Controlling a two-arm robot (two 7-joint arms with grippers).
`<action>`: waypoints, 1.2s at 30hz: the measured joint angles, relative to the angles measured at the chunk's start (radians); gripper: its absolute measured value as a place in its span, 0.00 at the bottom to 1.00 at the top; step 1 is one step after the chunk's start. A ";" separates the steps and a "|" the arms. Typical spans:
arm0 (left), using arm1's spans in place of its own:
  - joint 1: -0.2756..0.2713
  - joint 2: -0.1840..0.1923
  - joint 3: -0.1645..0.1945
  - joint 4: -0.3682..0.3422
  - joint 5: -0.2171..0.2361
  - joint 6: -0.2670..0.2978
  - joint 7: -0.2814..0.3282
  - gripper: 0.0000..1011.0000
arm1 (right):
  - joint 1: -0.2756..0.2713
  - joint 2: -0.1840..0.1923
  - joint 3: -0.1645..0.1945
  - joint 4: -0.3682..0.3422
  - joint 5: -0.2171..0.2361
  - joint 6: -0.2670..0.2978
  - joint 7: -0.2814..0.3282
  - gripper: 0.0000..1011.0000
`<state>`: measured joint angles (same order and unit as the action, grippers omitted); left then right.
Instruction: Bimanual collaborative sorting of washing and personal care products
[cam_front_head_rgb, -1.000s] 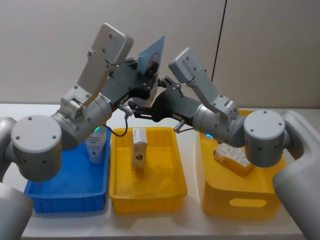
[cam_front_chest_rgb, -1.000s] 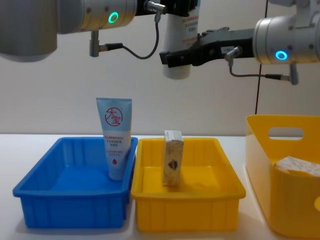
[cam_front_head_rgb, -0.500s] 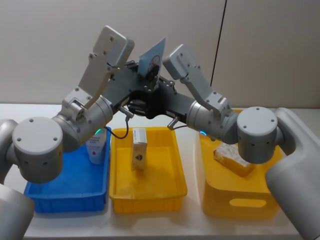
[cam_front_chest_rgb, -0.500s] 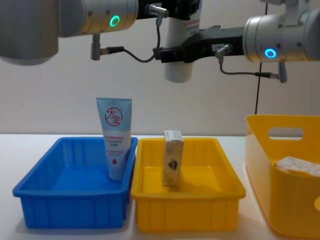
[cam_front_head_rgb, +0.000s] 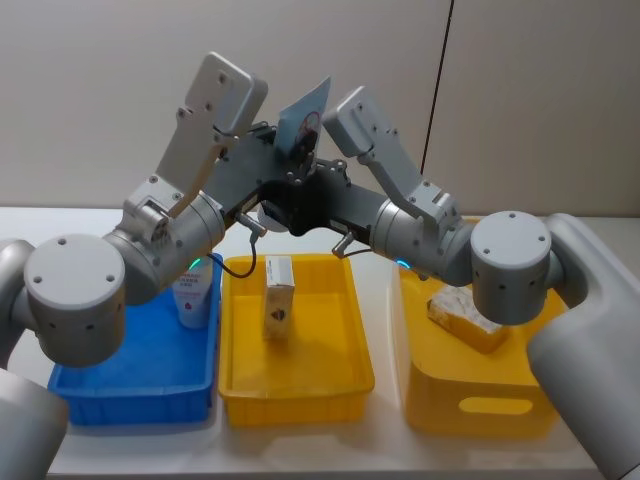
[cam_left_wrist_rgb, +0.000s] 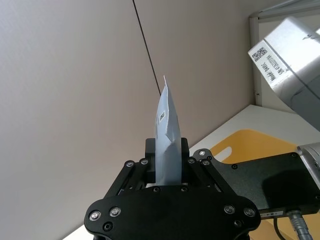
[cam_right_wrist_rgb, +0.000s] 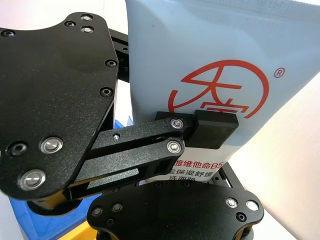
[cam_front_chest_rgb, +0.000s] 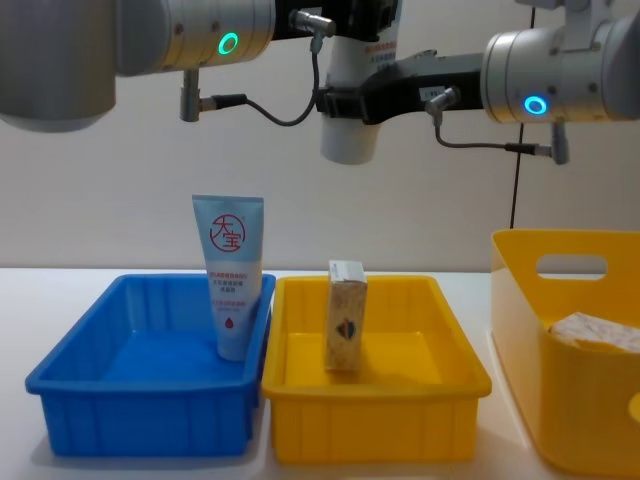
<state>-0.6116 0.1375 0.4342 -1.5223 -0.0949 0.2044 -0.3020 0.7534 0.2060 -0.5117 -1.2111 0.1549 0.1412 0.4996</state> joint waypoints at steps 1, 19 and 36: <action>0.000 0.000 -0.001 0.000 0.000 0.000 0.000 0.22 | 0.001 -0.001 0.000 0.001 0.000 0.000 0.000 0.44; 0.001 -0.001 -0.001 0.001 0.000 0.001 0.000 0.22 | 0.003 -0.003 -0.002 0.004 0.002 -0.003 0.001 0.36; 0.001 -0.001 0.004 0.001 0.000 0.001 -0.003 0.52 | 0.004 -0.005 -0.004 0.005 0.003 -0.005 0.004 0.30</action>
<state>-0.6105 0.1360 0.4379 -1.5218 -0.0950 0.2050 -0.3049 0.7579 0.2013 -0.5153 -1.2060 0.1577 0.1362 0.5034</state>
